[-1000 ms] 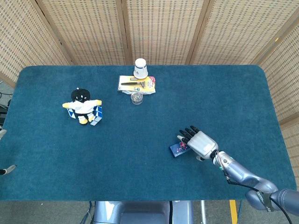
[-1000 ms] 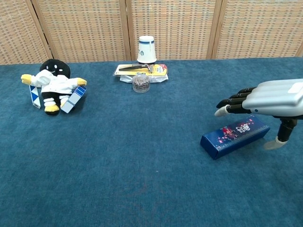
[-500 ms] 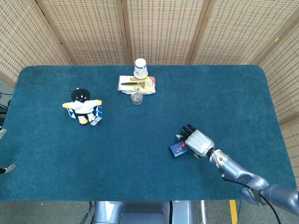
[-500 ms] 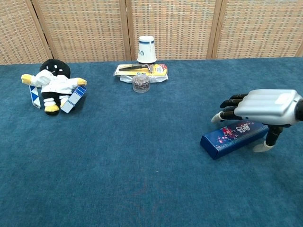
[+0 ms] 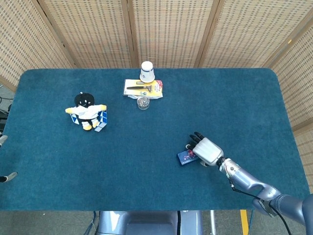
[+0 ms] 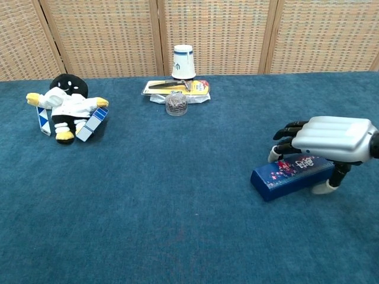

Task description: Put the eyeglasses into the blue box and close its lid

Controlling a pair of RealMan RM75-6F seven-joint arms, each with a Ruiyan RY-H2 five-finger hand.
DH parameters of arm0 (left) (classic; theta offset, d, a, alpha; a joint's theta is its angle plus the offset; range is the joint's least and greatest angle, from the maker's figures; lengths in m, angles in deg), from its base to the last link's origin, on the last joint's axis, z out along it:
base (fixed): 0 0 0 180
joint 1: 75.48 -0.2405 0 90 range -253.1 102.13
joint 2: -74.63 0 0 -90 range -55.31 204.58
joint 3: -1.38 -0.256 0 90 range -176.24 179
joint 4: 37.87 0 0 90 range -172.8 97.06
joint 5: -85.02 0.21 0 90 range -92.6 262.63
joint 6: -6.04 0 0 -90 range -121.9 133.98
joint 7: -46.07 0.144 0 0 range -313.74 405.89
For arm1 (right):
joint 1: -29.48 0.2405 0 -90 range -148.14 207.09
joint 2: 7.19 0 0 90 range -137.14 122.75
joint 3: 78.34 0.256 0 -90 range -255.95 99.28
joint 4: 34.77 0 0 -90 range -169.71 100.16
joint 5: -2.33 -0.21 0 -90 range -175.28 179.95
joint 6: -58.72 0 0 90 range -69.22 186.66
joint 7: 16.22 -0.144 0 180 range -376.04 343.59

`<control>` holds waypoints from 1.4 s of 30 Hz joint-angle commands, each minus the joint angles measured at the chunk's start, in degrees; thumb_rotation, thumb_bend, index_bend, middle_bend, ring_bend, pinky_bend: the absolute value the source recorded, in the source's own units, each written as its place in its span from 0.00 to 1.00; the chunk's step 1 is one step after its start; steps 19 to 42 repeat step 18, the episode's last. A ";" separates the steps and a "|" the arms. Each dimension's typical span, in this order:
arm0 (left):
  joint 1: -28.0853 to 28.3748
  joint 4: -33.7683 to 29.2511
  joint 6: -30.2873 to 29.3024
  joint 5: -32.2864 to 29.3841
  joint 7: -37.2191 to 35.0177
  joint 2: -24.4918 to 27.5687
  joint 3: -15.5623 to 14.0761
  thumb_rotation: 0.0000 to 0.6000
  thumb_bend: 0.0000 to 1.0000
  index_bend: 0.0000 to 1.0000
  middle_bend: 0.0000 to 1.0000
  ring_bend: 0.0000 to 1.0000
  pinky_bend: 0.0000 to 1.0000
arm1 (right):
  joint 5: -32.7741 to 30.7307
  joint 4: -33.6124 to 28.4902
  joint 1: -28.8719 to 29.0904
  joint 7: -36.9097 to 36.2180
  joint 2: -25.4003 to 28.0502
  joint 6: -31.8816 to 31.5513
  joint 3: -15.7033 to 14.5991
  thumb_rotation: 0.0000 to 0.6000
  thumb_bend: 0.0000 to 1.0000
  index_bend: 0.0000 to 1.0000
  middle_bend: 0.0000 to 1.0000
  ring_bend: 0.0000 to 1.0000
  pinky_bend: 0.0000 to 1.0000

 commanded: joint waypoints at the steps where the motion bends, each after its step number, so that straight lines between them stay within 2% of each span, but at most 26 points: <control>1: -0.27 -0.30 -0.57 0.73 -0.29 0.24 -0.20 1.00 0.00 0.00 0.00 0.00 0.00 | -3.61 -8.57 -0.01 2.36 5.61 3.20 0.11 1.00 0.00 0.00 0.00 0.00 0.09; 4: -0.72 -0.48 -1.51 1.74 -1.06 0.56 -0.43 1.00 0.00 0.00 0.00 0.00 0.00 | -5.87 -14.32 -0.99 5.52 9.56 2.49 0.77 1.00 0.00 0.00 0.00 0.00 0.07; 7: -1.69 -0.36 -3.69 2.18 -1.16 0.58 -0.35 1.00 0.00 0.00 0.00 0.00 0.00 | -8.44 -20.92 -3.70 7.53 14.57 -1.29 1.44 1.00 0.00 0.00 0.00 0.00 0.06; 11: -3.02 -0.34 -6.78 3.02 -0.33 0.00 -0.36 1.00 0.00 0.00 0.00 0.00 0.00 | -10.72 -27.15 -11.08 7.64 19.63 -12.87 1.98 1.00 0.00 0.00 0.00 0.00 0.06; 14: -3.70 -0.08 -8.40 4.17 -0.63 -0.13 -0.53 1.00 0.00 0.00 0.00 0.00 0.00 | -11.52 -27.33 -16.54 5.54 20.05 -21.01 2.16 1.00 0.00 0.00 0.00 0.00 0.05; 18: -4.61 0.31 -10.59 6.51 -1.20 -0.32 -1.07 1.00 0.00 0.00 0.00 0.00 0.00 | -12.21 -23.96 -23.98 1.68 18.99 -31.00 2.03 1.00 0.00 0.00 0.00 0.00 0.04; 42: -4.61 0.31 -10.59 6.51 -1.20 -0.32 -1.07 1.00 0.00 0.00 0.00 0.00 0.00 | -12.21 -23.96 -23.98 1.68 18.99 -31.00 2.03 1.00 0.00 0.00 0.00 0.00 0.04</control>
